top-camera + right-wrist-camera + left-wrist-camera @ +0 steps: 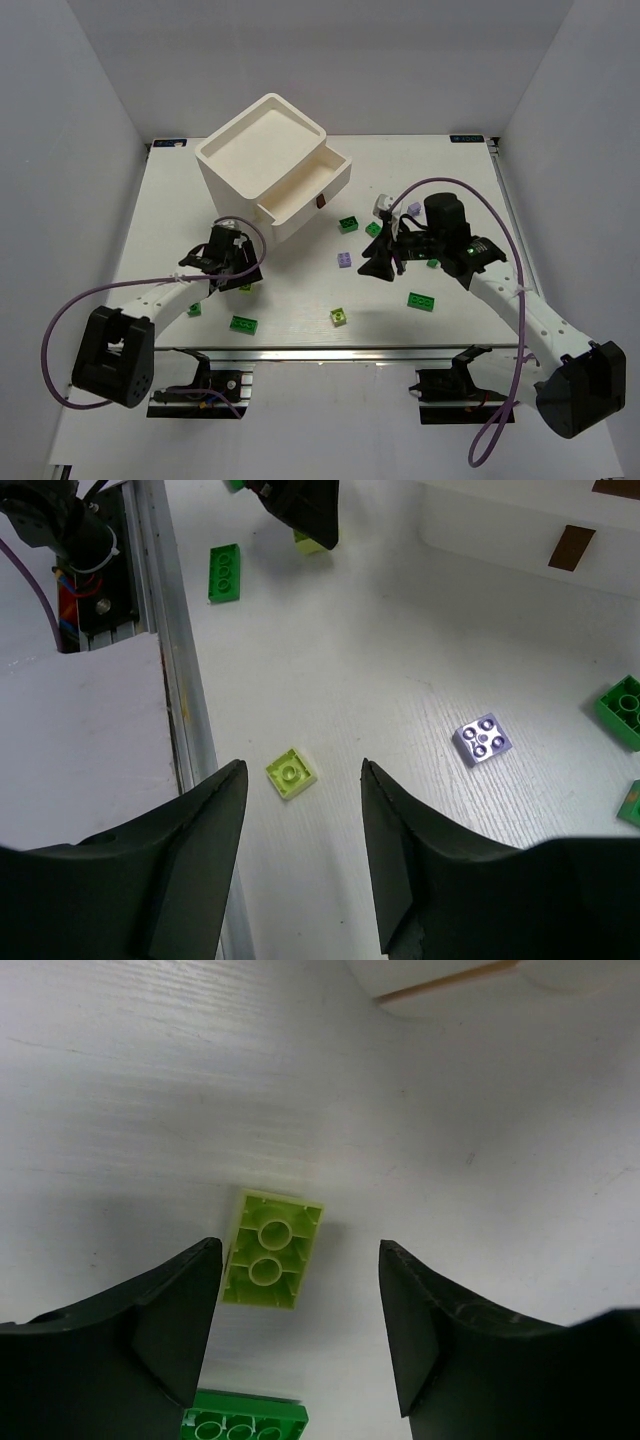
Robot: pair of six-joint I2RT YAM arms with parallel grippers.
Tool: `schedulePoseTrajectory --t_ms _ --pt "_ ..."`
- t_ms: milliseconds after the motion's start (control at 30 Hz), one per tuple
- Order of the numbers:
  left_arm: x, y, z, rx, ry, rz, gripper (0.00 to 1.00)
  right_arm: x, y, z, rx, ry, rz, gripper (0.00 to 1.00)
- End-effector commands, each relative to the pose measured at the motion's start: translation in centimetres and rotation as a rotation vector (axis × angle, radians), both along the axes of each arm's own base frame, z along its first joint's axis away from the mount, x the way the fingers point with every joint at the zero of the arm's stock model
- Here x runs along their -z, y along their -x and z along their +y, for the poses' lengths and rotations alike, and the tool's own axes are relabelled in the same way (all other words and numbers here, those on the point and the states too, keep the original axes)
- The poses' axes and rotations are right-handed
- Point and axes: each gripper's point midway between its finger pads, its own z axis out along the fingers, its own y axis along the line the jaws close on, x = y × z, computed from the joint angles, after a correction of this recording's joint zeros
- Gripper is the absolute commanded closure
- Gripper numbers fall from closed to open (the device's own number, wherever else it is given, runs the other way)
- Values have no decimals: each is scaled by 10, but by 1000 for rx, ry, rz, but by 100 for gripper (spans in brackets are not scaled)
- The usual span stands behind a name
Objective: Sort the legos into containers by color
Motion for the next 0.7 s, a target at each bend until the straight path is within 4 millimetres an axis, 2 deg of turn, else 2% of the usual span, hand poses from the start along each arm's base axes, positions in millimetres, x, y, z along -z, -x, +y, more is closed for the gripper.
schedulePoseTrajectory --t_ms 0,267,367,400,433,467,533,633,667 --pt "2 -7 3 -31 -37 -32 27 -7 2 -1 -18 -26 -24 45" --pt "13 -4 9 -54 -141 -1 40 -5 1 -4 -14 -30 -10 45" --pt "13 -3 9 -57 -145 -5 51 -5 1 -4 -15 -33 -7 45" --pt "12 -4 9 -62 -144 -8 59 -6 -1 -6 -11 -35 -11 45" --pt "7 -4 6 -60 -136 -23 63 -6 1 -5 -17 -37 -5 45" --pt "4 -4 6 -63 -129 -33 72 -5 1 -6 -15 -38 -5 45" --pt "-8 -5 2 -64 -108 -57 81 -5 1 -6 -16 -39 -2 45" --pt "-47 -7 -8 -52 -39 -142 91 -4 0 -7 -12 -36 2 46" --pt "-69 -7 -9 -50 -4 -200 93 -3 -1 -8 -13 -35 -3 47"
